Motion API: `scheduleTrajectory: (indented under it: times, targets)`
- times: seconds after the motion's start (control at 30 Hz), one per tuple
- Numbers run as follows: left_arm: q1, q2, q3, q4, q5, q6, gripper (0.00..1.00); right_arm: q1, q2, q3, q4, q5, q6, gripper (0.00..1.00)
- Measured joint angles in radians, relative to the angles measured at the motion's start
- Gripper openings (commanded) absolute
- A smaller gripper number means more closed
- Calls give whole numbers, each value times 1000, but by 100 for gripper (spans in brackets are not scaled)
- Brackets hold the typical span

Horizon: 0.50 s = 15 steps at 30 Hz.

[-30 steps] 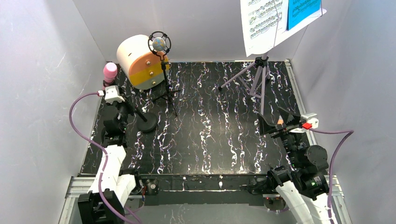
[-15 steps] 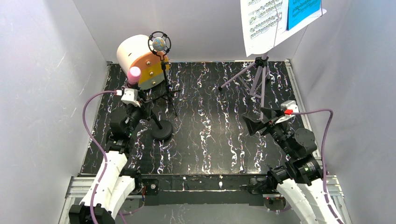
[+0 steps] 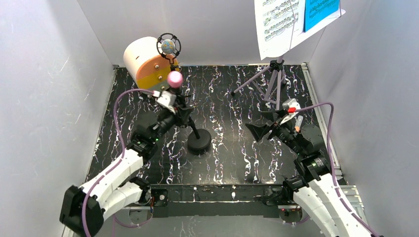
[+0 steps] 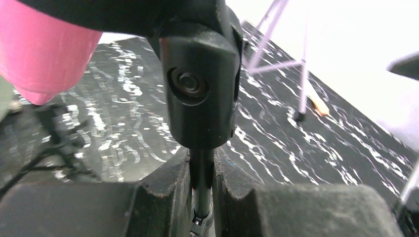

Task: Pack up the instrument practice props
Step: Place the microphone stand with the microphone at the center of the board.

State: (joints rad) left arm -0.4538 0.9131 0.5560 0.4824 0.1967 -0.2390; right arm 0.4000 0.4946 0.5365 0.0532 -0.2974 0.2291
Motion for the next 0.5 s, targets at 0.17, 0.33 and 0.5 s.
scheduleTrajectory:
  times: [0.17, 0.33, 0.5]
  targets:
    - [-199, 108, 37, 49, -55, 84, 0, 0, 56, -11, 50, -48, -13, 99]
    - [-311, 209, 70, 119, -104, 166, 0, 1, 93, -11, 105, -88, -20, 99]
    - [-381, 340, 100, 219, -143, 229, 0, 1, 132, -11, 159, -115, -22, 99]
